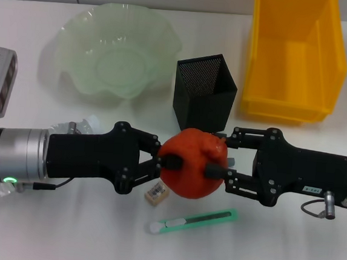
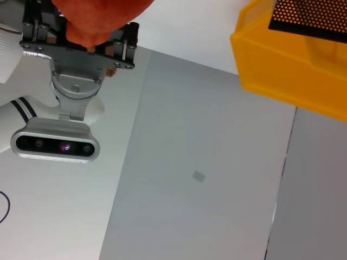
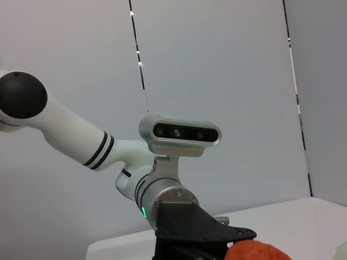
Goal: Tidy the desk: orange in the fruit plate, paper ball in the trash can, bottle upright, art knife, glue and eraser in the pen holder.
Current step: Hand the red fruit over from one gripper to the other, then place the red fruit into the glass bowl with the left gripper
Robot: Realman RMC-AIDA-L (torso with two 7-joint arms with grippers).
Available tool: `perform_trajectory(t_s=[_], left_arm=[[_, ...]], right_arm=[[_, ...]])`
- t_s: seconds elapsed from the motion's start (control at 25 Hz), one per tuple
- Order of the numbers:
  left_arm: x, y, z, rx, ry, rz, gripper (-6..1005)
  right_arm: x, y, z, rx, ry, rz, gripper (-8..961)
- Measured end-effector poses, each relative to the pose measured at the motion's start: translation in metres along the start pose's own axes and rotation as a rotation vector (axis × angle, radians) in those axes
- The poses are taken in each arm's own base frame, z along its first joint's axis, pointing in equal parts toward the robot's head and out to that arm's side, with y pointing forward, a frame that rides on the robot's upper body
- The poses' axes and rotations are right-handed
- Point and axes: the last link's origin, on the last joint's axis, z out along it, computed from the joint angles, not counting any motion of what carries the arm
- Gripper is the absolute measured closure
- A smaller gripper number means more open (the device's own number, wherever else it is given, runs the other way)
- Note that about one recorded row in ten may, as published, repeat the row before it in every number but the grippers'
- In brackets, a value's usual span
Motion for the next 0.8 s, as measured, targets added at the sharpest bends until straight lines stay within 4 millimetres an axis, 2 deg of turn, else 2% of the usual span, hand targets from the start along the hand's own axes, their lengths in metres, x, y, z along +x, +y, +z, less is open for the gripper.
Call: perform_trajectory(t_s=[0.08, 0.24, 0.52, 0.8], left_arm=[[0.000, -0.001, 0.000, 0.004, 0.001, 0.001, 849], [0.001, -0.003, -0.003, 0.021, 0.006, 0.004, 881], [0.003, -0.005, -0.007, 0.048, 0.030, 0.009, 932], [0.009, -0.011, -0.013, 0.111, 0.088, 0.015, 940]], right_arm=[[0.000, 0.000, -0.001, 0.004, 0.001, -0.001, 627], [0.002, 0.001, -0.004, 0.013, 0.002, 0.000, 389], [0.007, 0.004, -0.010, 0.039, 0.003, 0.000, 258], [0.022, 0.006, -0.022, 0.116, 0.042, 0.000, 233]])
